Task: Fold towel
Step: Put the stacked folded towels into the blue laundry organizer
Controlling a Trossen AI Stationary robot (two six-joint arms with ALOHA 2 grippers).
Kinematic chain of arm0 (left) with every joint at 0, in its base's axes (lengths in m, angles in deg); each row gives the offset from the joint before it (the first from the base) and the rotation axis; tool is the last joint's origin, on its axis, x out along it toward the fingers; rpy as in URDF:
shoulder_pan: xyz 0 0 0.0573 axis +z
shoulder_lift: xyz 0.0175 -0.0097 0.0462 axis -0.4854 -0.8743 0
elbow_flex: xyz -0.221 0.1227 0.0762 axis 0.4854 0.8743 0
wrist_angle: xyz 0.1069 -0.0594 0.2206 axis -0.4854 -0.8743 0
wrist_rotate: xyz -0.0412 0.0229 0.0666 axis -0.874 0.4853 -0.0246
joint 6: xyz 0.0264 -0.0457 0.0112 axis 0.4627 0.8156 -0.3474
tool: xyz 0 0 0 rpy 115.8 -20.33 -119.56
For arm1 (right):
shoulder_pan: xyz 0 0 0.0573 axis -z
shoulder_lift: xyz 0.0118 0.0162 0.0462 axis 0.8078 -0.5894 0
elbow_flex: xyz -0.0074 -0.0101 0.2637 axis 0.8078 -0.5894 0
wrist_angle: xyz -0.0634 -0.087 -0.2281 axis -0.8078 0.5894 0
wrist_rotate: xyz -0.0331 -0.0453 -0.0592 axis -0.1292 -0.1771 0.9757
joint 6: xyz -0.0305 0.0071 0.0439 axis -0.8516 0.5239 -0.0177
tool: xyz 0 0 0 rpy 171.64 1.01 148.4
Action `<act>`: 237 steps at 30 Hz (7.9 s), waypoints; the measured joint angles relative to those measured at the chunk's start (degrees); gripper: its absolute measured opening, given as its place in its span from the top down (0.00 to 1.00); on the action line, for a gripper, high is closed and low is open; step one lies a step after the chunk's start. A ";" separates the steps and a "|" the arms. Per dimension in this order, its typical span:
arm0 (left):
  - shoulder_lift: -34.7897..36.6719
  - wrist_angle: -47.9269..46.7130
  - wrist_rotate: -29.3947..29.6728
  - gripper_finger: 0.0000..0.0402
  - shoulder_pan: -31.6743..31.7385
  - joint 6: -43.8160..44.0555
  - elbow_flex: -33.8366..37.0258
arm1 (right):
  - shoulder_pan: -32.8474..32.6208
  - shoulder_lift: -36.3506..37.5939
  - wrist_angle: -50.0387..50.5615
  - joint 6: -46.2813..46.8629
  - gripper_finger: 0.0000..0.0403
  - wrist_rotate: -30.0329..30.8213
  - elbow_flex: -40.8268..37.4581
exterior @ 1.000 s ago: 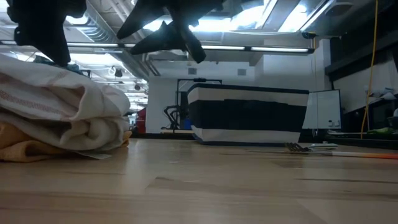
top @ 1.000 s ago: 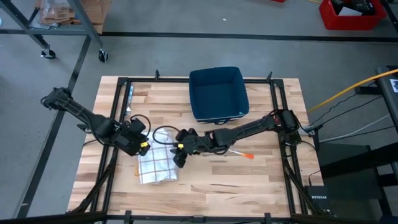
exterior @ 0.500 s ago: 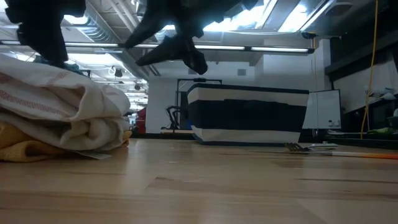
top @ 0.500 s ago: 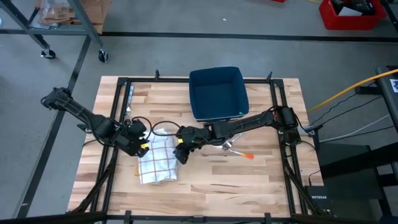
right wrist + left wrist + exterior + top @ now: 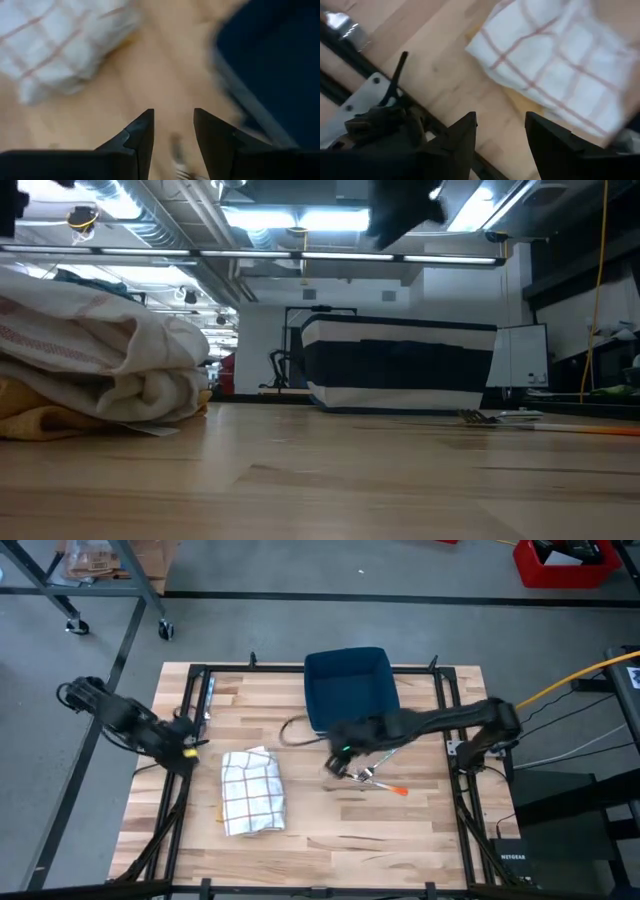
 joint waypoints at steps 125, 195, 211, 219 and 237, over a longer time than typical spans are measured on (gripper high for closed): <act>-25.46 46.31 5.03 0.61 -10.11 15.13 25.42 | -4.10 -7.39 -99.89 14.05 0.65 -14.96 -53.91; -39.48 68.75 7.23 0.61 -10.11 41.27 25.30 | -4.10 -21.17 -76.25 36.76 0.65 -16.99 -29.99; -45.00 78.20 15.22 0.61 -8.35 43.82 25.43 | -4.08 -27.70 -78.63 37.58 0.65 -20.23 -22.85; -45.08 80.34 15.88 0.64 -6.41 39.06 25.53 | -4.15 -29.70 -77.70 33.51 0.65 -23.52 -19.15; -45.11 85.77 19.13 0.96 -6.32 31.23 25.68 | -3.54 -29.35 -81.45 27.18 0.93 -23.91 -18.78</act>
